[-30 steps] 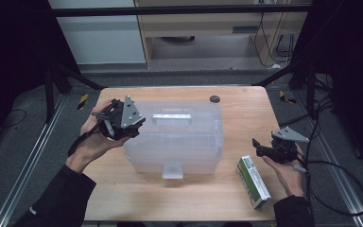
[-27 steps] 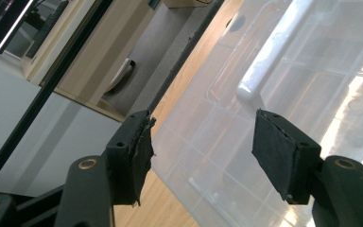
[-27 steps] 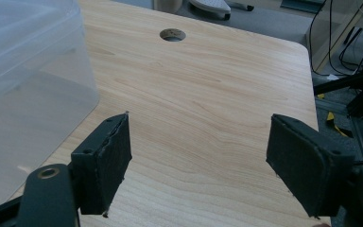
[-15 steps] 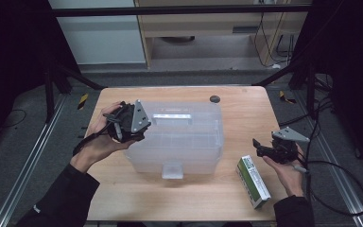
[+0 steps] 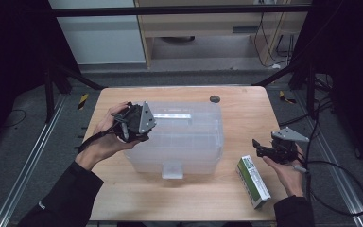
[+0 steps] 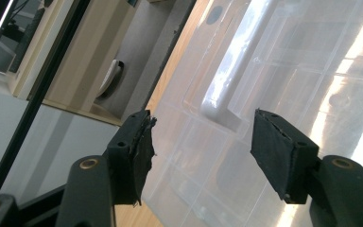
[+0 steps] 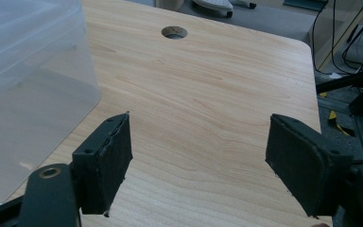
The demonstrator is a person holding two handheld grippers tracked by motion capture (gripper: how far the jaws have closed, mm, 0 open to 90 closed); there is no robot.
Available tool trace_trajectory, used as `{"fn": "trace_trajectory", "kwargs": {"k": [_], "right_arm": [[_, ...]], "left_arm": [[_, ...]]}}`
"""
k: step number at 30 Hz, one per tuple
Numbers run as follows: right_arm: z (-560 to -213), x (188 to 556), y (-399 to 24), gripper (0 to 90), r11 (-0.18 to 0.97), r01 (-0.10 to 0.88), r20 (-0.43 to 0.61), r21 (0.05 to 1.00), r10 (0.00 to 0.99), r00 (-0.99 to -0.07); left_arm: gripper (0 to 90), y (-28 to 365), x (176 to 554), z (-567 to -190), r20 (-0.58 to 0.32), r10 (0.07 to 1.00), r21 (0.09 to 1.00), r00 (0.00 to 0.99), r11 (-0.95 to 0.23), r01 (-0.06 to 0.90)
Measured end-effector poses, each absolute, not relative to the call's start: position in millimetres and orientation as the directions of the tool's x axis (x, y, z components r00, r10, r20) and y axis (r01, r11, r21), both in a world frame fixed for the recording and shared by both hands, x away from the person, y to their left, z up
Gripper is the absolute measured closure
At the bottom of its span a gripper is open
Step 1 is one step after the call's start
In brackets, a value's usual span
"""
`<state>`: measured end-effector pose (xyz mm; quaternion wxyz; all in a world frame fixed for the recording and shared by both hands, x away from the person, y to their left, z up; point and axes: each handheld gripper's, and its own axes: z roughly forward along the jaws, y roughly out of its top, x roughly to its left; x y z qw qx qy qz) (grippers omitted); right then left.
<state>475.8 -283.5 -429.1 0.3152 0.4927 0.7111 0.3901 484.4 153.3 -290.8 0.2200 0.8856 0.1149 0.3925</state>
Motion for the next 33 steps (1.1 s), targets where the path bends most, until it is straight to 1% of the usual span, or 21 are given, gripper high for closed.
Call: {"fn": "trace_trajectory", "kwargs": {"k": [14, 19, 23, 33], "right_arm": [[-430.2, 476.3, -282.5, 28.2, 0.217, 0.464, -0.059, 0.859, 0.942, -0.331], [-431.0, 476.6, -281.7, 30.2, 0.223, 0.468, -0.060, 0.855, 0.939, -0.338], [-431.2, 476.6, -281.9, 31.3, 0.225, 0.468, -0.060, 0.855, 0.938, -0.341], [-431.9, 477.0, -281.6, 32.6, 0.230, 0.473, -0.061, 0.851, 0.936, -0.346]], "left_arm": [[39.9, 141.8, 493.0, -298.0, 0.646, 0.346, 0.460, 0.680, -0.888, 0.016], [40.7, 136.2, 497.1, -300.3, 0.652, 0.323, 0.441, 0.686, -0.897, 0.003], [42.9, 133.3, 499.2, -300.7, 0.657, 0.316, 0.439, 0.685, -0.898, -0.007], [46.7, 128.5, 502.6, -303.0, 0.677, 0.270, 0.393, 0.685, -0.919, -0.025]]}}
